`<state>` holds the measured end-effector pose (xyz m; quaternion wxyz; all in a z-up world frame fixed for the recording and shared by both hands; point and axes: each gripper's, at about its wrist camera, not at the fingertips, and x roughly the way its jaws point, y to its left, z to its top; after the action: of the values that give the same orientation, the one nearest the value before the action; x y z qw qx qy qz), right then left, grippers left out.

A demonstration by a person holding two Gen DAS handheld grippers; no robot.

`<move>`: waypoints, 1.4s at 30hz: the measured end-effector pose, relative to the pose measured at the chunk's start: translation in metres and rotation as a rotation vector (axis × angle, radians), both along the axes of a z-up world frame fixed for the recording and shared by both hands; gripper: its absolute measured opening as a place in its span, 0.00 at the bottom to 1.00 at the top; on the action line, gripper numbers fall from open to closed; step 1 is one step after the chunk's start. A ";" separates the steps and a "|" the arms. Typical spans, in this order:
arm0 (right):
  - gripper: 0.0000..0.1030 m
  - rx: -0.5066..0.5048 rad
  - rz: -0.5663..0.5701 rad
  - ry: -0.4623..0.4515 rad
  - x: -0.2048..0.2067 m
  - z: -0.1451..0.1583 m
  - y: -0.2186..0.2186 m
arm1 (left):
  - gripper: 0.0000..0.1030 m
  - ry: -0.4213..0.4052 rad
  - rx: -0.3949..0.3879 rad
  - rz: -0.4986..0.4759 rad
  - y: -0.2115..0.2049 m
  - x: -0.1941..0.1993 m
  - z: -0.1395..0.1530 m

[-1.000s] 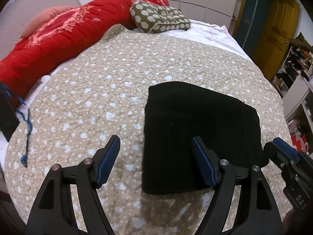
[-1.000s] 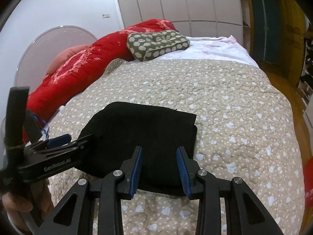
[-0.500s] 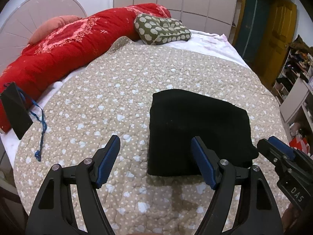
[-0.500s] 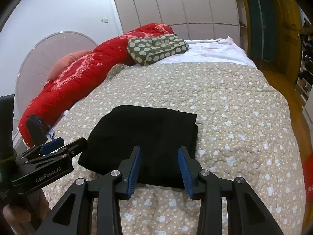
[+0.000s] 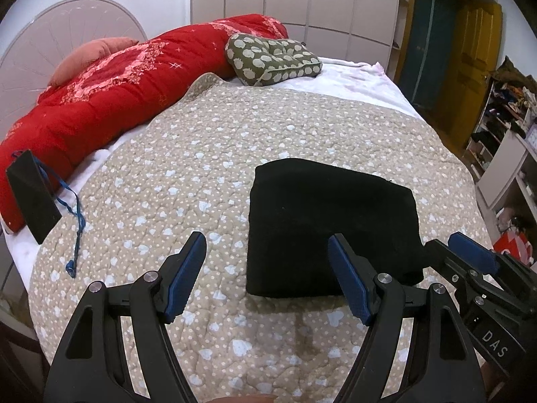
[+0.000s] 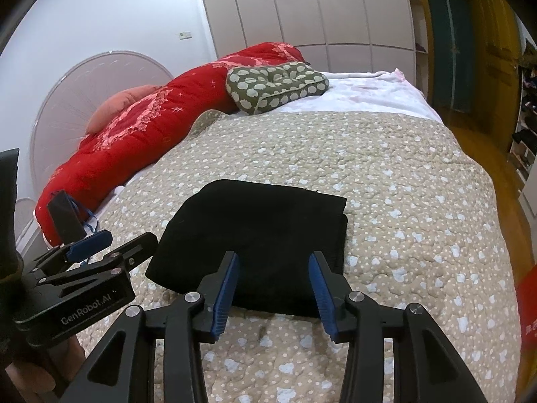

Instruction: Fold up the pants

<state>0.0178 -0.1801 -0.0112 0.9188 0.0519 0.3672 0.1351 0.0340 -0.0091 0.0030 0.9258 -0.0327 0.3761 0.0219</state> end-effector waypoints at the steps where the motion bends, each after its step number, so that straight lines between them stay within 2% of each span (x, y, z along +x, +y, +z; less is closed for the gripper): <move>1: 0.41 0.000 -0.002 0.000 0.000 0.000 0.000 | 0.74 0.000 -0.001 0.000 0.000 0.000 0.000; 42: 0.42 -0.004 0.004 0.041 0.007 -0.011 -0.001 | 0.74 0.032 0.021 -0.013 -0.005 0.005 -0.013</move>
<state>0.0248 -0.1809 -0.0225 0.9109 0.0520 0.3865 0.1350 0.0386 -0.0145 -0.0099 0.9200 -0.0204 0.3909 0.0203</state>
